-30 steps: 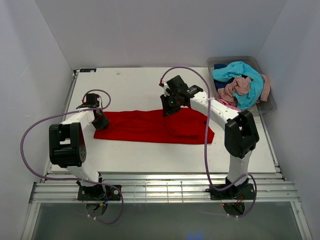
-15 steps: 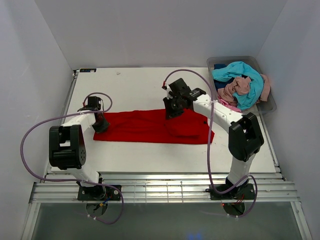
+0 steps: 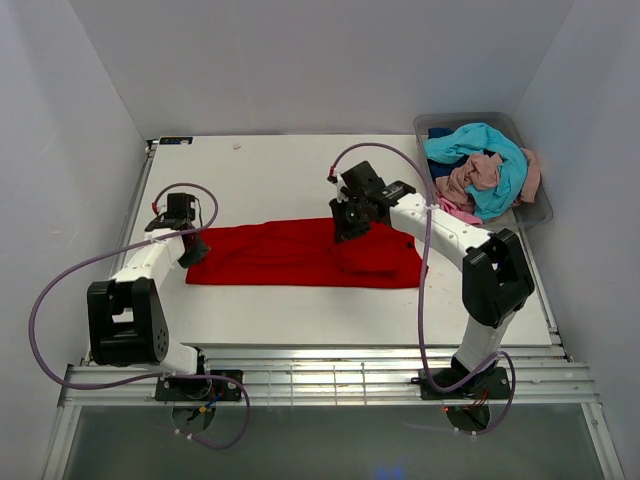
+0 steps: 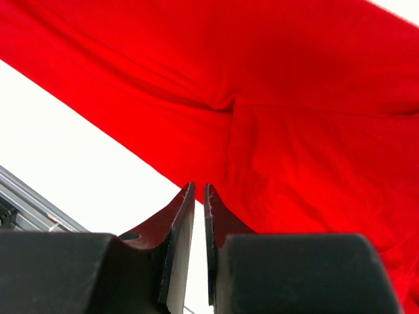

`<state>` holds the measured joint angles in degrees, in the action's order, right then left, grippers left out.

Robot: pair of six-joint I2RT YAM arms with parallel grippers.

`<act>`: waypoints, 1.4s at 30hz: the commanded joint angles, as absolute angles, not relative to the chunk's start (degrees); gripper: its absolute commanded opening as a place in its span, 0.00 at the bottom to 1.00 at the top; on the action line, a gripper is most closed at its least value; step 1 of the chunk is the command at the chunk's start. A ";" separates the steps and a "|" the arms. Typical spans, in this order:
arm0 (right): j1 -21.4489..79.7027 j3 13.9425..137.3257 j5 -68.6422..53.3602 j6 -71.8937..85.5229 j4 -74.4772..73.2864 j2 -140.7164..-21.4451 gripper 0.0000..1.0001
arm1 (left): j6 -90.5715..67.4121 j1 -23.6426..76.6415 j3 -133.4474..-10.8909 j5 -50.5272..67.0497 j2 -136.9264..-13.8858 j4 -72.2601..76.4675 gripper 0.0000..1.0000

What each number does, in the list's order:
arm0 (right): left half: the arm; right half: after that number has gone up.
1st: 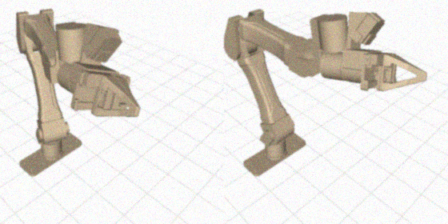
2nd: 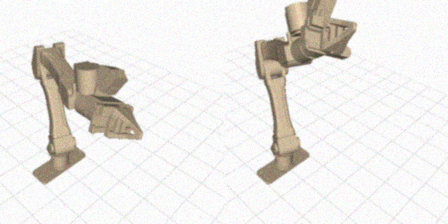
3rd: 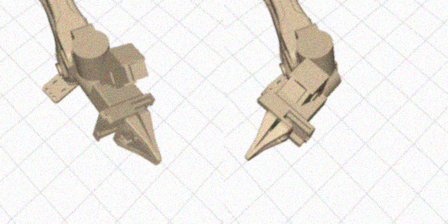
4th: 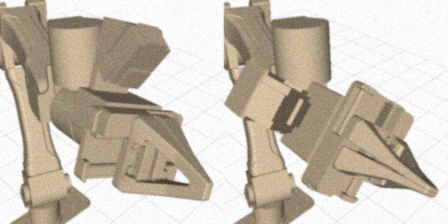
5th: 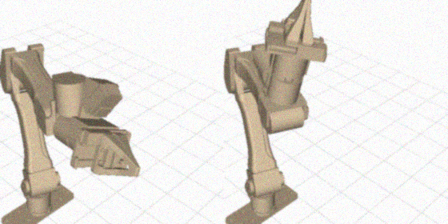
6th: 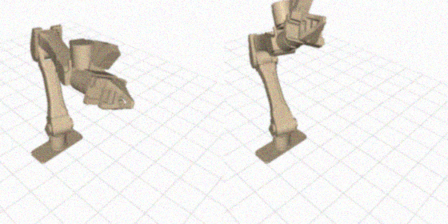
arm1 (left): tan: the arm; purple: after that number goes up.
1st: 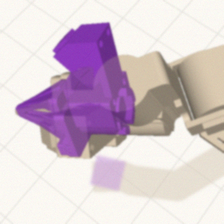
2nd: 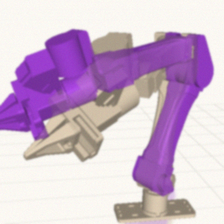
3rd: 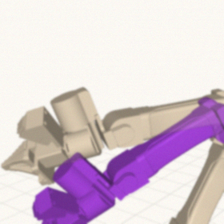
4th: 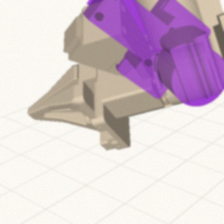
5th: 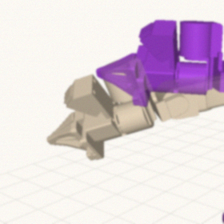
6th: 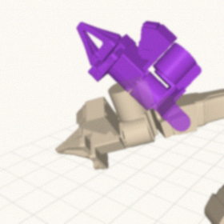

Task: Fold and stack the t-shirts
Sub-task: Fold the other side of the tshirt into a rectangle

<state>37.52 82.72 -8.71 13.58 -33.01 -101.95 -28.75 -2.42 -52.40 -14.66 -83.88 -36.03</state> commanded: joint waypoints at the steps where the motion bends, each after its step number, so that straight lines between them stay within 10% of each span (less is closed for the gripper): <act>1: 37.53 81.48 -9.14 14.41 -31.64 -100.02 0.17 | -28.48 -2.37 -52.65 -17.75 -80.60 -37.18 0.05; 42: 37.53 79.54 -9.32 15.20 -31.38 -99.76 0.15 | -27.77 -2.11 -43.86 -4.65 -80.77 -23.12 0.00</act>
